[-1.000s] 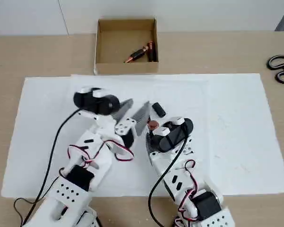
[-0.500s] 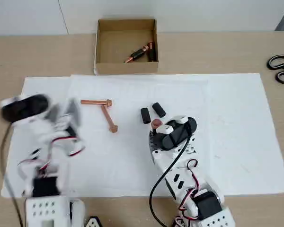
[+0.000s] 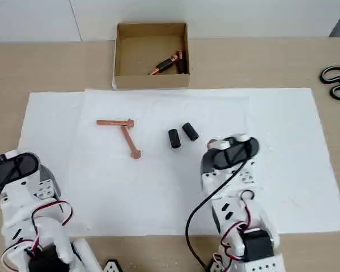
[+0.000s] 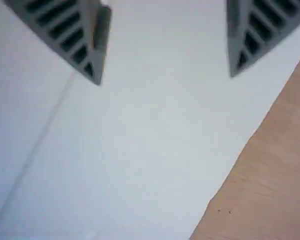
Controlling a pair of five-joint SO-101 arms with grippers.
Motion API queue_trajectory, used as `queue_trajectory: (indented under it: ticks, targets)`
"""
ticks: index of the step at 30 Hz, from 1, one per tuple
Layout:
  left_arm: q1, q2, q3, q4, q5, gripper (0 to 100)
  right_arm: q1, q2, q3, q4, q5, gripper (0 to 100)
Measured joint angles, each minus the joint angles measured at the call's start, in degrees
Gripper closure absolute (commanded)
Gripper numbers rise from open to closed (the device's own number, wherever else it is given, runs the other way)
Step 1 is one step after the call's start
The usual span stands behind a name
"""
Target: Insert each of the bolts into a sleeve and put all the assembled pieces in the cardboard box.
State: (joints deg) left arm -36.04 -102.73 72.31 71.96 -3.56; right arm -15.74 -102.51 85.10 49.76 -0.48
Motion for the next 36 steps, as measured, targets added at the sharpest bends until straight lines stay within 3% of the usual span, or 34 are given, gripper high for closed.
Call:
queue_trajectory:
  ticks: [6, 12, 23, 36]
  targets:
    - [-0.1, 3.5, 0.0, 0.0, -0.3, 84, 1.1, 5.8, -11.2, 0.0, 3.1, 99.5]
    - [0.0, 4.5, 0.0, 0.0, -0.3, 84, 1.1, 25.2, -27.8, -3.8, 3.5, 99.5]
    - [-0.1, 4.5, 0.0, 0.0, -0.3, 84, 1.1, 70.4, -59.3, -26.5, 3.5, 99.5]
    - [-0.1, 4.5, 0.0, 0.0, -0.6, 84, 0.3, 113.0, -76.3, -56.6, 3.5, 99.5]
